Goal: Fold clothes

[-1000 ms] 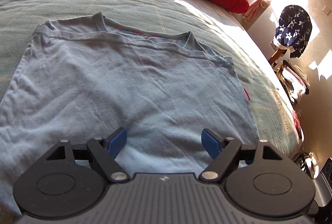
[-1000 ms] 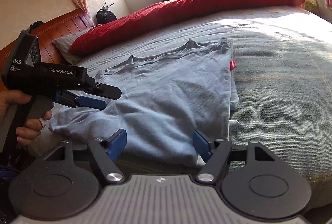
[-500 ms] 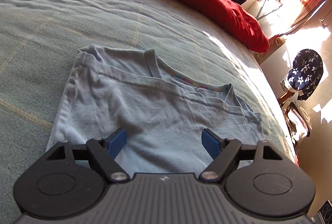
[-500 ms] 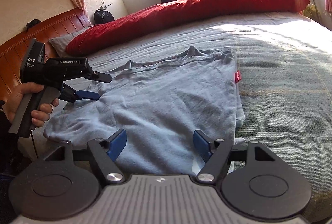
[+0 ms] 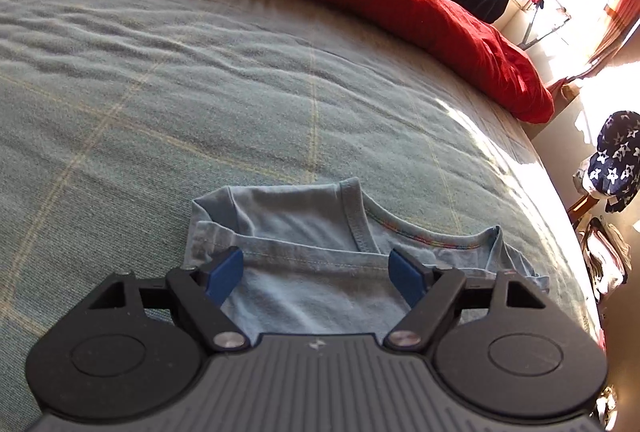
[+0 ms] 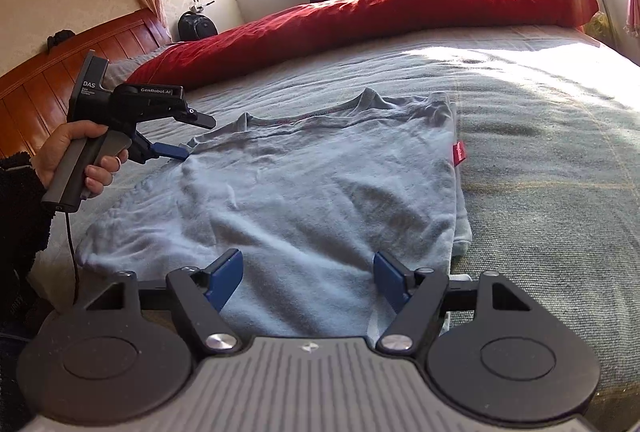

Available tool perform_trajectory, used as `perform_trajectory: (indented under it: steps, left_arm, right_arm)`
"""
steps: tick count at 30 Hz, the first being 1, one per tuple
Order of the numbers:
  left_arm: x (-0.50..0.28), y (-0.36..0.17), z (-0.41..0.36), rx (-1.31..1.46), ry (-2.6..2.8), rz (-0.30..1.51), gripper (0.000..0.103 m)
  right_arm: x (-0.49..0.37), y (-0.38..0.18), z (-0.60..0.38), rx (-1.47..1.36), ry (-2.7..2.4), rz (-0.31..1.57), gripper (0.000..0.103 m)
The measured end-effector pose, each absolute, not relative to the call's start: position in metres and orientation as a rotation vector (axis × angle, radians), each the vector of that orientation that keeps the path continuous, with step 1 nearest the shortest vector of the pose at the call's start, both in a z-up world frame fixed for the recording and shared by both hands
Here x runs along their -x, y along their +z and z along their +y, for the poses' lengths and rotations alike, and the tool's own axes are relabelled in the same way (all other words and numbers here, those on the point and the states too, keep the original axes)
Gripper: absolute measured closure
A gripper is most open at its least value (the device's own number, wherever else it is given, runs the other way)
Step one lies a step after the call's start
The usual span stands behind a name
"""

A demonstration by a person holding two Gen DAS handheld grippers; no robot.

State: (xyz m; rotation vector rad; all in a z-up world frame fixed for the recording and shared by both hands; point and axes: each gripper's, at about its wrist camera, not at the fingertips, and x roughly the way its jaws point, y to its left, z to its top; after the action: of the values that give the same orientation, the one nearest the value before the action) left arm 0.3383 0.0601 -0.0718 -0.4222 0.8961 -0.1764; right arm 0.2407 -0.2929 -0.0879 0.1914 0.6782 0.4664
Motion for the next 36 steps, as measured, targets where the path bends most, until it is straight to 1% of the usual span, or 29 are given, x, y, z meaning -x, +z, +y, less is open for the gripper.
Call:
perform_trajectory:
  steps: [2,5,7,9,14,17,22,26,28,31,36]
  left_arm:
    - [-0.334,-0.067,0.052,0.424,-0.239,0.89,0.023]
    - [-0.335,-0.066,0.04,0.355,-0.246,0.879,0.022]
    - [-0.341,-0.073,0.046,0.341,-0.181,0.895,0.023]
    - [-0.345,-0.079,0.057,0.388,-0.153,0.912,0.024]
    - [-0.327,-0.059,0.046,0.324,-0.206,0.919,0.023]
    - [-0.307,-0.045,0.031,0.274,-0.247,0.921,0.02]
    - [-0.27,-0.027,0.012,0.172,-0.276,0.911,0.019]
    - [-0.237,-0.023,0.009,0.112,-0.284,0.893,0.017]
    - [-0.22,-0.025,0.016,0.162,-0.293,0.898,0.017]
    - [-0.201,-0.039,0.029,0.256,-0.31,0.914,0.016]
    - [-0.184,-0.065,0.05,0.316,-0.197,0.966,0.016]
  right_arm:
    - [-0.24,-0.088,-0.294,-0.196,0.465,0.678,0.027]
    - [-0.24,-0.088,-0.293,-0.199,0.463,0.679,0.027]
    - [-0.239,-0.087,-0.293,-0.194,0.463,0.677,0.027]
    - [-0.237,-0.085,-0.293,-0.188,0.463,0.674,0.027]
    - [-0.237,-0.083,-0.298,-0.212,0.451,0.67,0.027]
    - [-0.239,-0.08,-0.296,-0.231,0.456,0.665,0.027]
    - [-0.233,-0.074,-0.286,-0.197,0.476,0.66,0.027]
    - [-0.226,-0.067,-0.281,-0.187,0.482,0.651,0.027]
    - [-0.222,-0.065,-0.277,-0.182,0.486,0.646,0.024]
    - [-0.217,-0.063,-0.271,-0.176,0.494,0.644,0.024]
    - [-0.209,-0.059,-0.258,-0.15,0.515,0.645,0.024]
